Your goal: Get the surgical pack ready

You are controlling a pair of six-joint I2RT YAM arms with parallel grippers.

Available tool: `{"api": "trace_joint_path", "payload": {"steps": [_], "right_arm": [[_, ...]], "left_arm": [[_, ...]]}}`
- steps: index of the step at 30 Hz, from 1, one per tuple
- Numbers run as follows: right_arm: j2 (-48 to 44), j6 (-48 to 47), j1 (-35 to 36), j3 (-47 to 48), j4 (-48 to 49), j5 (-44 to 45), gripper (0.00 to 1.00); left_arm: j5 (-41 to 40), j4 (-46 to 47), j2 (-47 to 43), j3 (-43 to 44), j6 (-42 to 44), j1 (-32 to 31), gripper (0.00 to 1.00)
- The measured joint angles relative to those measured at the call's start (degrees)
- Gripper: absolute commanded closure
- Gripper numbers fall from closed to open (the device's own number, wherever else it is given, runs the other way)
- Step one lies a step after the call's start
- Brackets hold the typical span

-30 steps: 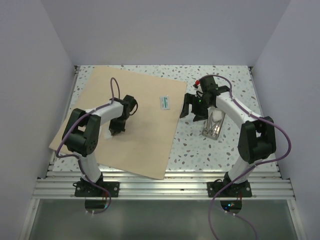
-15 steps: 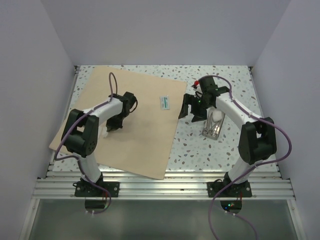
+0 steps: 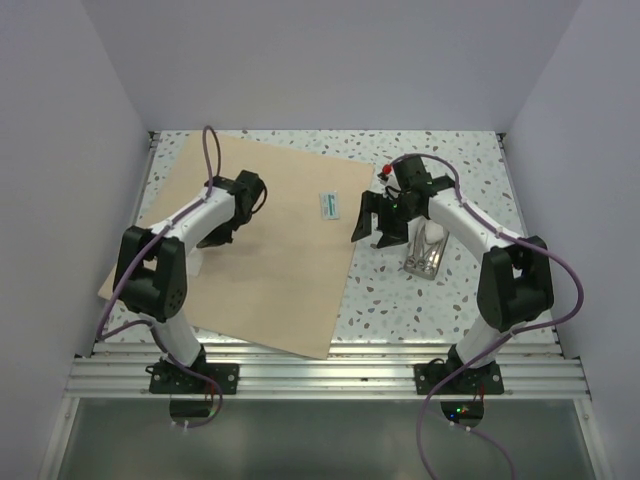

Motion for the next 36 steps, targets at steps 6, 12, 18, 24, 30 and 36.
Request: {"api": "trace_joint_path", "payload": {"steps": [6,12,18,24,30,36], "right_arm": [[-0.6,0.2,0.6,-1.3,0.5,-0.7,0.18],[-1.2,0.3,0.8,-2.9,0.8,-1.3,0.18],[-1.2,0.6,0.8,-3.5,1.1,-1.3,0.18],[-1.2,0.6,0.8,-3.5,1.3,-1.3,0.18],[-1.2,0.6,0.8,-3.5,1.2,-1.3,0.18],[-1.2,0.6,0.8,-3.5,1.2,-1.3,0.18]], "left_arm": [[-5.8,0.6,0.2,-0.8,1.2,2.1,1.0],[-7.4,4.5,1.2,-6.1,3.8,2.6,1.0],[-8.2,9.6,1.7,-10.9,6.6,2.6,1.0],[-10.0,11.8,1.7,-10.7,7.3,2.6,1.0],[-11.5,12.4,1.7,-8.7,8.1,2.6,1.0],[-11.9,13.4,1.8,-8.5,8.6,2.6,1.0]]}}
